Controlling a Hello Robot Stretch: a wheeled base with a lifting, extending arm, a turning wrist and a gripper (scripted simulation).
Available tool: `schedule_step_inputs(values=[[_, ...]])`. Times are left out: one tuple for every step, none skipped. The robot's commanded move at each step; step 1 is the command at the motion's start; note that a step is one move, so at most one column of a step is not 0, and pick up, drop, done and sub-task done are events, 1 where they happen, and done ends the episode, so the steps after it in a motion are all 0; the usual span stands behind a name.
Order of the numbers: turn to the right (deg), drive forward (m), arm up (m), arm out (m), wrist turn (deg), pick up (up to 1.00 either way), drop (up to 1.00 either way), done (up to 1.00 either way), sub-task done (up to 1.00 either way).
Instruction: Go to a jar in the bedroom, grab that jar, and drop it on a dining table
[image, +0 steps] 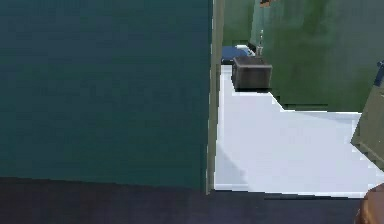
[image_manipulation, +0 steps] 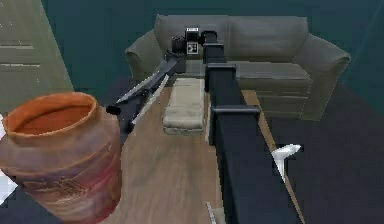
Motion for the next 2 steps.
schedule_step_inputs(values=[[0.0, 0.00, 0.00, 0.00, 45.0, 0.00, 0.00, 0.00, 0.00], [0.0, 0.00, 0.00, 0.00, 45.0, 0.00, 0.00, 0.00, 0.00]])
